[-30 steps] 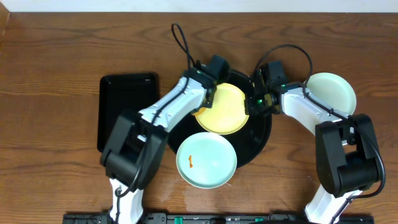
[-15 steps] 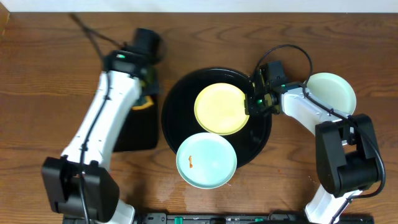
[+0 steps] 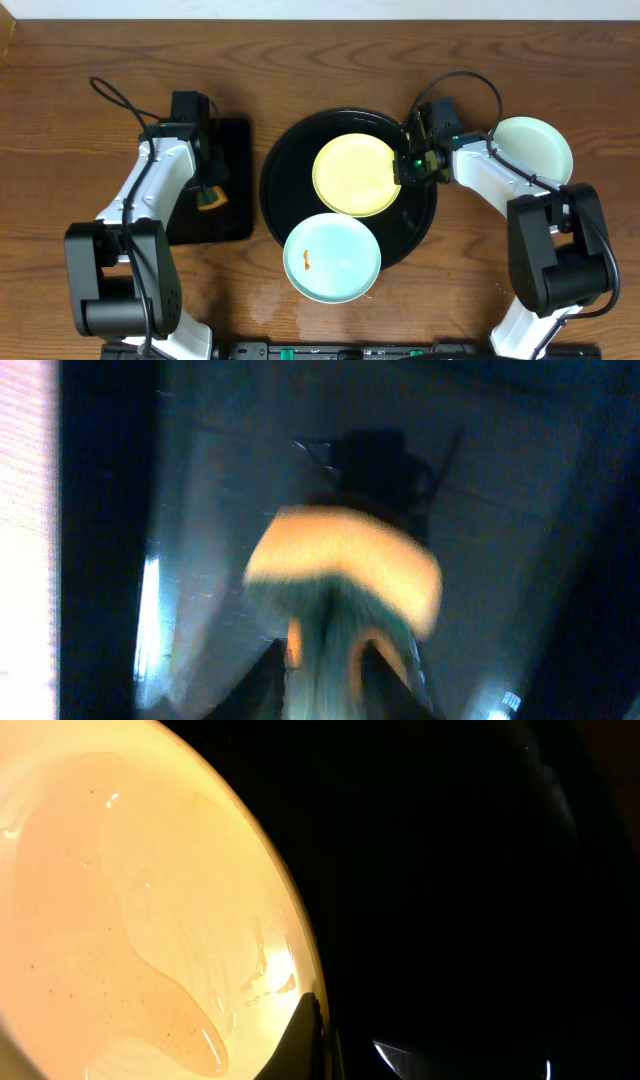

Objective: Clean dirty plates on tray and stack at the side

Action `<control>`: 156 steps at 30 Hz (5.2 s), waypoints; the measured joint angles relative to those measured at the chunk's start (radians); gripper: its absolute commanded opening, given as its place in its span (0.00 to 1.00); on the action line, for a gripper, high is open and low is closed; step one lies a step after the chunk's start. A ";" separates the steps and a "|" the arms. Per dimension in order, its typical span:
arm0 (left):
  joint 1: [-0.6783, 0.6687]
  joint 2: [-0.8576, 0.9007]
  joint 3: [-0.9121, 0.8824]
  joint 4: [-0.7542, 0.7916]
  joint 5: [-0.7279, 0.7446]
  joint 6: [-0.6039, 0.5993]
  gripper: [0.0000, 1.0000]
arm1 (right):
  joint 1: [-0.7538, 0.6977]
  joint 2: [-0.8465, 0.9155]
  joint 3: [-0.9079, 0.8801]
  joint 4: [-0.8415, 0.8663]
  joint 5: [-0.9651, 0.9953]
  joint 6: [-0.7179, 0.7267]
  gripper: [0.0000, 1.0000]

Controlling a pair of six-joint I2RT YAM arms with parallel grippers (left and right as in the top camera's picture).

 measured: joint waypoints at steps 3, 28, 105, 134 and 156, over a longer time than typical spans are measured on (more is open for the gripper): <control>-0.024 -0.016 0.013 0.001 0.098 0.007 0.44 | 0.000 0.000 0.000 0.000 0.000 0.000 0.01; -0.393 0.204 0.039 0.272 0.434 -0.082 0.08 | -0.005 0.004 -0.001 -0.016 -0.064 -0.009 0.01; -0.037 -0.106 0.139 -0.128 0.268 -0.051 0.57 | 0.473 -0.408 0.027 -0.116 0.958 -0.178 0.01; -0.005 -0.106 0.139 -0.146 0.264 -0.051 0.64 | 0.668 -0.408 0.027 -0.007 1.353 -0.349 0.01; -0.005 -0.106 0.139 -0.146 0.264 -0.051 0.64 | 0.490 -0.412 0.028 -0.102 1.110 -0.151 0.01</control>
